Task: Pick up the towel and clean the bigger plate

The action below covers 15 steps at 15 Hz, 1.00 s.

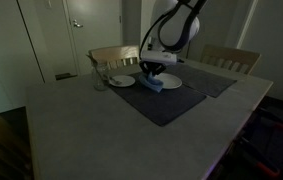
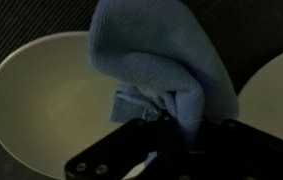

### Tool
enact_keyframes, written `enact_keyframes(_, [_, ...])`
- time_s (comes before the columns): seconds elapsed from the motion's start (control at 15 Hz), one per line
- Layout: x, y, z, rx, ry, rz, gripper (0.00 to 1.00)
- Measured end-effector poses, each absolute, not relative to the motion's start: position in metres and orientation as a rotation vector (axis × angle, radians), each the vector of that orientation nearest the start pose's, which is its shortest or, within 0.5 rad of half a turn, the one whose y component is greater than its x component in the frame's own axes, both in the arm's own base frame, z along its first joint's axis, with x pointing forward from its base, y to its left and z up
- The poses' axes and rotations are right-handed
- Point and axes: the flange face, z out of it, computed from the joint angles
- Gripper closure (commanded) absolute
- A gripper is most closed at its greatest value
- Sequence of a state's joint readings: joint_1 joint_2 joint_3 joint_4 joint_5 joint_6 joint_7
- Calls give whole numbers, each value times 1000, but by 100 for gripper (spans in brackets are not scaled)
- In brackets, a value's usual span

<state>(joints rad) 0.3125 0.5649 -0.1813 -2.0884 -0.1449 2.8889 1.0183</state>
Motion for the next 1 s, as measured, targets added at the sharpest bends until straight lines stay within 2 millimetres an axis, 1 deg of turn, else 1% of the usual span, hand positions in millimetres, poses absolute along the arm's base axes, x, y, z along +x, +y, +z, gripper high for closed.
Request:
enact_keyframes(0.07, [595,103,182,-2916,1028,-442,97])
enact_keyframes(0.27, [587,152,196,-2924,867,-441,97])
enact_keyframes(0.4, [580,179,197,-2926,784,-423,97])
enact_keyframes(0.47, [577,188,196,-2929,754,-413,97])
enact_keyframes(0.67, [568,205,188,-2945,691,-381,97])
enact_keyframes(0.8, [562,208,179,-2964,663,-361,97])
enact_keyframes(1.0, [555,208,163,-2990,637,-328,97])
